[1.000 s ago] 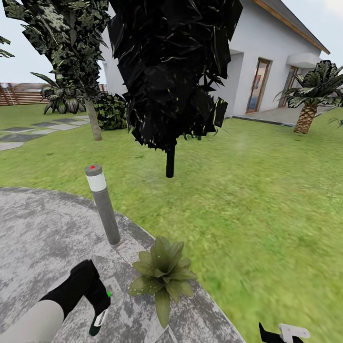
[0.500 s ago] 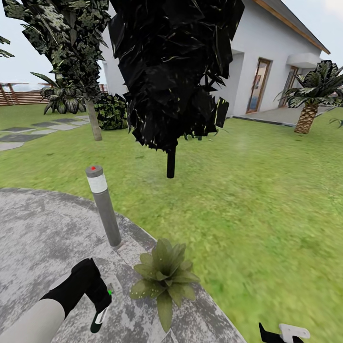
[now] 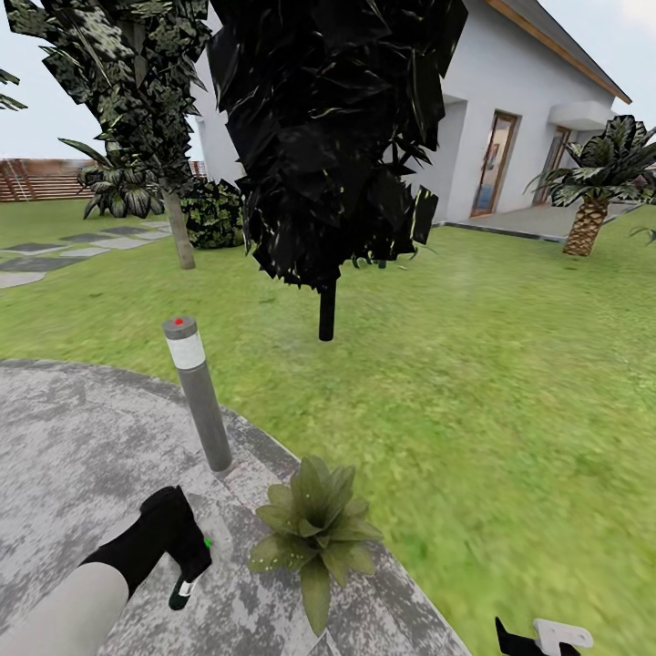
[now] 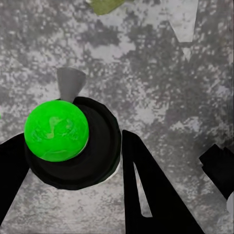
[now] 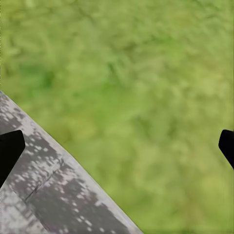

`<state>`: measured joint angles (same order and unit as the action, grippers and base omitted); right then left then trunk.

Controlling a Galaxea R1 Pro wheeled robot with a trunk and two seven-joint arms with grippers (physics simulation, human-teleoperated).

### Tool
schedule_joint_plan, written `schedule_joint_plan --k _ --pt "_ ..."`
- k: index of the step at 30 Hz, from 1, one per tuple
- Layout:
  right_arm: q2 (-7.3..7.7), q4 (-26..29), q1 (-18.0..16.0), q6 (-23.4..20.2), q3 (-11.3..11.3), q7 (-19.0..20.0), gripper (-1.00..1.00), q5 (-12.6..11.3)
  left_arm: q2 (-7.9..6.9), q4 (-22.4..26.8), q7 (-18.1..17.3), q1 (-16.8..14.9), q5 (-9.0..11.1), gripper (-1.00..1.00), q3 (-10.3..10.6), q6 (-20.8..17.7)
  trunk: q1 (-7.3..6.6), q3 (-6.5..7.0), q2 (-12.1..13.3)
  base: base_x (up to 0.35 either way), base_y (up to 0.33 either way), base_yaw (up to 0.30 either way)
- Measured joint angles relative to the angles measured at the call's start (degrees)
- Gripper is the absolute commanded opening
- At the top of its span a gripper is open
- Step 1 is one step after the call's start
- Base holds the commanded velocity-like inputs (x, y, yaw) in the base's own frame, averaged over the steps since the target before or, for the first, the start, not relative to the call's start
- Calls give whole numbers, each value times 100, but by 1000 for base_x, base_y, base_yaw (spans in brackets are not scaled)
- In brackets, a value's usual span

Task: Pick up the pesticide atomizer in the garden and spray insectifuge to fully cover both potted plants in the garden.

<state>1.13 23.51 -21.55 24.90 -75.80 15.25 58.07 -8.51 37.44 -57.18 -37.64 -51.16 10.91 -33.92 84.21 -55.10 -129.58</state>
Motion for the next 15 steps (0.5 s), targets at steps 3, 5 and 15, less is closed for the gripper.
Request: schedule_joint_plan --k 3,5,15 --pt "2 0 0 0 0 0 100 0 6 51 -8 -244 -12 -100 2 -5 0 0 0 0 0 0" --pt "2 0 0 0 0 0 100 0 10 60 -14 -357 -11 -100 2 -38 0 -1 0 0 0 0" --pt "2 8 0 0 -1 0 100 -7 -100 40 21 -349 -25 -100 7 -91 0 -1 0 0 0 0"
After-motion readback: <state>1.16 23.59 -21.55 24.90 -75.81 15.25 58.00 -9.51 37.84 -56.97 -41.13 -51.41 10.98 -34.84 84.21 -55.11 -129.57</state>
